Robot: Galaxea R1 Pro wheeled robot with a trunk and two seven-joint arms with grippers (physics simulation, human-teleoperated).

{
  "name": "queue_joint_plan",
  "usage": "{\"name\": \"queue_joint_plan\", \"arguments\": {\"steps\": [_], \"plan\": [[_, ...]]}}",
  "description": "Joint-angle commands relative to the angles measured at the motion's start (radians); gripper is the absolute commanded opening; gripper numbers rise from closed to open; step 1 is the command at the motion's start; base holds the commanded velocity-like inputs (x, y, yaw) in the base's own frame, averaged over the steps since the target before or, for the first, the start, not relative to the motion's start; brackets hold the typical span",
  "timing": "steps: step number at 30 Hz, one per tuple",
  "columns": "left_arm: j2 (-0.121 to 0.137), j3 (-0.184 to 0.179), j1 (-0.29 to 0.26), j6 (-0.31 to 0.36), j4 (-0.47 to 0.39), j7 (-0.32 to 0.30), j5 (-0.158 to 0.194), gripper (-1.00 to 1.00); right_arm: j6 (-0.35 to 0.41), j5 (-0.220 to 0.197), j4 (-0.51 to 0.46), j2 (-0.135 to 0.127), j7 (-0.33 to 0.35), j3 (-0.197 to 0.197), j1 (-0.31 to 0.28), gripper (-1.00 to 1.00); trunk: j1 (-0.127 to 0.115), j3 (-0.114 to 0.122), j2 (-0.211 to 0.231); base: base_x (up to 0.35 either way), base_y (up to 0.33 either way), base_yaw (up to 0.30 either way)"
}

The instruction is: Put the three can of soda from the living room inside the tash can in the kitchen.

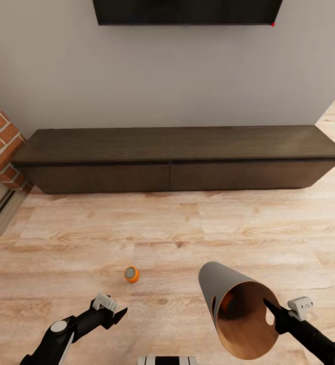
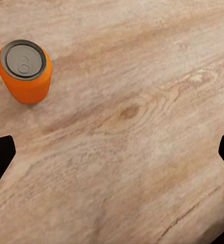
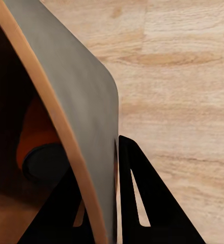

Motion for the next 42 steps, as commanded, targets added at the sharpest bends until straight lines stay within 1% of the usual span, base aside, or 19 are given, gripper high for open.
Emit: {"name": "queue_joint_plan", "arguments": {"steps": [1,10,12,14,15,16,18,20,21,24,25,27,28,31,33,34,36,39,42], "plan": [[0.000,0.000,0.000,0.000,0.000,0.000,0.000,1.00,0.003,-0.006,-0.001,0.001,0.009,0.000,0.000,-1.00,0.000,0.000,0.000,0.085,0.055,-0.012],[-0.001,0.005,-0.003,0.014,0.000,0.006,0.002,1.00,0.003,-0.005,-0.001,0.002,-0.001,0.001,0.000,-1.00,0.000,0.000,0.000,0.216,0.170,-0.003],[0.000,0.008,-0.021,0.057,-0.007,0.008,0.013,1.00,0.003,-0.004,-0.001,0.002,-0.006,0.002,0.000,-1.00,0.000,0.000,0.000,0.216,0.174,0.000],[0.002,0.011,-0.083,0.165,-0.024,0.018,0.024,1.00,0.003,-0.004,-0.005,0.005,-0.014,0.004,0.000,-1.00,0.000,0.000,0.000,0.115,0.092,0.000],[0.002,0.012,-0.135,0.248,-0.033,0.040,0.030,1.00,0.004,-0.003,-0.011,0.010,-0.019,0.010,0.000,-1.00,0.000,0.000,0.000,0.065,0.052,0.000],[0.001,0.013,-0.162,0.286,-0.035,0.059,0.032,1.00,0.004,-0.003,-0.015,0.013,-0.021,0.014,0.000,-1.00,0.000,0.000,0.000,0.052,0.042,0.000],[-0.001,0.014,-0.229,0.365,-0.030,0.140,0.045,1.00,0.005,-0.001,-0.037,0.022,-0.034,0.022,-0.001,-1.00,0.000,0.000,0.000,0.034,0.028,0.000],[-0.003,0.014,-0.267,0.402,-0.020,0.219,0.069,1.00,0.011,-0.001,-0.080,0.026,-0.068,0.027,-0.001,-1.00,0.000,0.000,0.000,0.018,0.014,0.000],[-0.005,0.012,-0.287,0.418,-0.008,0.270,0.093,1.00,0.063,0.000,-0.155,0.028,-0.099,0.029,-0.002,-1.00,0.000,0.000,0.000,0.007,0.006,0.000],[-0.009,0.010,-0.297,0.427,-0.005,0.296,0.107,1.00,0.188,0.000,-0.271,0.029,-0.116,0.037,-0.004,-1.00,0.000,0.000,0.000,0.005,0.004,0.000],[-0.011,0.009,-0.301,0.430,-0.001,0.307,0.112,1.00,0.287,0.000,-0.336,0.025,-0.123,0.055,-0.010,-1.00,0.000,0.000,0.000,0.002,0.002,0.000],[-0.013,0.009,-0.304,0.432,0.001,0.313,0.116,1.00,0.384,0.001,-0.375,0.014,-0.127,0.078,-0.036,-1.00,0.000,0.000,0.000,0.002,0.001,0.000],[-0.014,0.008,-0.305,0.433,0.003,0.318,0.118,1.00,0.469,0.003,-0.400,-0.007,-0.133,0.098,-0.091,-1.00,0.000,0.000,0.000,0.000,0.000,0.000],[-0.017,0.007,-0.307,0.434,0.006,0.325,0.119,1.00,0.593,0.013,-0.427,-0.065,-0.188,0.117,-0.222,-1.00,0.000,0.000,0.000,0.000,0.000,0.000],[-0.020,0.007,-0.308,0.434,0.008,0.328,0.119,1.00,0.613,0.015,-0.430,-0.079,-0.224,0.123,-0.247,-1.00,0.000,0.000,0.000,0.000,0.000,0.000],[-0.030,0.007,-0.308,0.433,0.027,0.352,0.120,1.00,0.635,0.018,-0.432,-0.093,-0.298,0.168,-0.279,-1.00,0.000,0.000,0.000,0.000,0.000,0.000],[-0.036,0.006,-0.308,0.433,0.034,0.375,0.121,1.00,0.642,0.021,-0.433,-0.099,-0.323,0.231,-0.287,-1.00,0.000,0.000,0.000,0.000,0.000,0.000],[-0.049,0.006,-0.308,0.432,0.038,0.405,0.122,1.00,0.649,0.028,-0.431,-0.102,-0.340,0.291,-0.295,-1.00,0.000,0.000,0.000,0.000,0.000,0.000],[-0.058,0.006,-0.308,0.432,0.040,0.426,0.121,1.00,0.652,0.064,-0.428,-0.101,-0.347,0.321,-0.299,-1.00,0.000,0.000,0.000,0.000,0.000,0.000]]}}
